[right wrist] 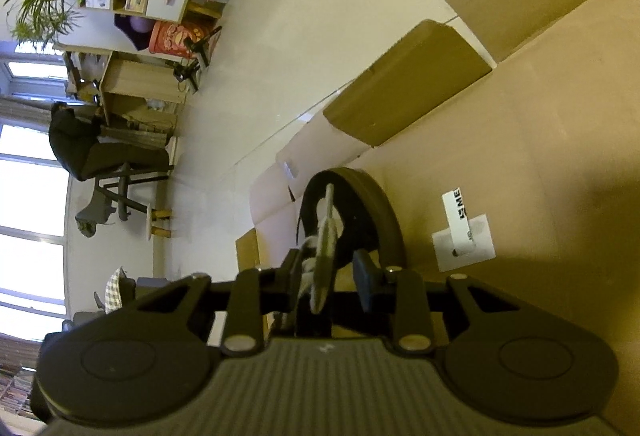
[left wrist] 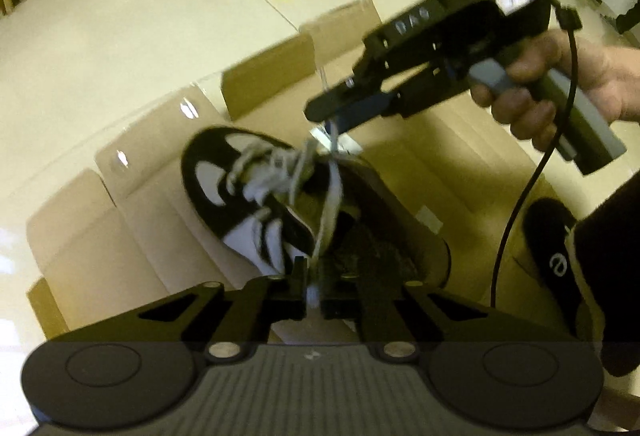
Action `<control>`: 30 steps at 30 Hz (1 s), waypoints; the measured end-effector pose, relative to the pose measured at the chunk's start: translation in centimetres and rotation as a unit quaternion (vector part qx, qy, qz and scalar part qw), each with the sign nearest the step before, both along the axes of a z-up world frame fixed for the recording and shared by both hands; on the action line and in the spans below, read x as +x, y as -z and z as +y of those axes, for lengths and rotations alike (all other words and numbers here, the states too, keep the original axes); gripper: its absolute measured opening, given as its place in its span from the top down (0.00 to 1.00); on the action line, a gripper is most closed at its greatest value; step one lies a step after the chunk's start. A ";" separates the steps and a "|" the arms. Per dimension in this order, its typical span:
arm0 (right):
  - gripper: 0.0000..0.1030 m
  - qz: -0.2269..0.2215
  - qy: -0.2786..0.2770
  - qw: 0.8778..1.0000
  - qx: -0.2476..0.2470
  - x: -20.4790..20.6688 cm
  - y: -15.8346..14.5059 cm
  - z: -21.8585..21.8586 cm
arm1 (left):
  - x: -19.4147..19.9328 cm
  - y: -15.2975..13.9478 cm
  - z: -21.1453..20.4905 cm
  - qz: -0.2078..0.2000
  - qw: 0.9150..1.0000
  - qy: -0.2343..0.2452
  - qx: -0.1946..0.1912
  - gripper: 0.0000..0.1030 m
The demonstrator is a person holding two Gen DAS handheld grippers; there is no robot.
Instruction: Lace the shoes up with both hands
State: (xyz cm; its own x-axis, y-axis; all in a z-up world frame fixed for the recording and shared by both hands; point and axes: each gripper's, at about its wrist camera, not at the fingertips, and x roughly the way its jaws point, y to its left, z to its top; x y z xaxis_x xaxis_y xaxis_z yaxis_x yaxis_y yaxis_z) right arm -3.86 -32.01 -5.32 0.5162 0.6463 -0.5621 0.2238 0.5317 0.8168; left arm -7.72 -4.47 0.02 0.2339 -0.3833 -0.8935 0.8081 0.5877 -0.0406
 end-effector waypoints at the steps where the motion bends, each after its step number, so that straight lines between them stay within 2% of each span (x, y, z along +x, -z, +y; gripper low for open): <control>1: 0.70 -0.002 0.002 1.000 -0.002 0.1 -0.1 -0.1 | 0.3 -0.4 0.0 -0.006 1.000 -0.003 -0.004 0.96; 5: 0.71 -0.009 0.009 1.000 -0.009 0.4 -0.2 -0.5 | 1.8 -1.8 -0.2 -0.036 0.999 -0.022 -0.023 0.96; 10: 0.77 -0.011 -0.003 1.000 -0.011 0.7 -0.1 0.0 | 3.5 -0.9 -1.0 -0.042 0.998 -0.040 -0.034 0.96; 11: 0.82 -0.013 -0.006 1.000 -0.014 0.6 -0.1 0.2 | 3.7 -0.7 -1.0 -0.042 0.998 -0.044 -0.034 0.95; 12: 0.96 -0.014 -0.009 1.000 -0.017 0.6 -0.2 0.3 | 3.8 -0.4 -1.1 -0.041 0.997 -0.049 -0.034 0.94; 14: 0.96 -0.027 -0.013 0.999 -0.036 0.5 -0.7 0.4 | 4.0 -0.6 -1.0 -0.039 0.997 -0.054 -0.039 0.89; 16: 0.97 -0.044 -0.019 0.997 -0.053 0.3 -1.7 0.5 | 3.9 -0.9 -0.6 -0.041 0.997 -0.059 -0.038 0.81; 17: 0.97 -0.057 -0.023 0.996 -0.065 0.2 -2.3 0.4 | 3.9 -1.0 -0.4 -0.044 0.996 -0.063 -0.036 0.73; 18: 0.97 -0.069 -0.026 0.994 -0.075 0.1 -3.1 0.4 | 3.9 -1.0 -0.1 -0.045 0.996 -0.066 -0.034 0.71; 22: 0.97 -0.105 -0.026 0.989 -0.101 -0.4 -5.6 -0.1 | 3.3 -1.2 0.8 -0.029 0.996 -0.072 -0.031 0.71; 30: 0.97 -0.153 -0.006 0.977 -0.151 -1.2 -10.2 -1.7 | 0.5 0.4 0.3 0.022 0.999 -0.041 -0.015 0.71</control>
State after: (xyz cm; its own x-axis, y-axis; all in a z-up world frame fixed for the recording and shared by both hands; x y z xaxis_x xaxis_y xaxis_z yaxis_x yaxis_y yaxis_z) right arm -5.09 -33.72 4.84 0.6838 0.4821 -0.5477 -0.0145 0.7594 0.6504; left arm -7.19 -4.15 -0.39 0.2258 -0.3917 -0.8920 0.7547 0.6493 -0.0940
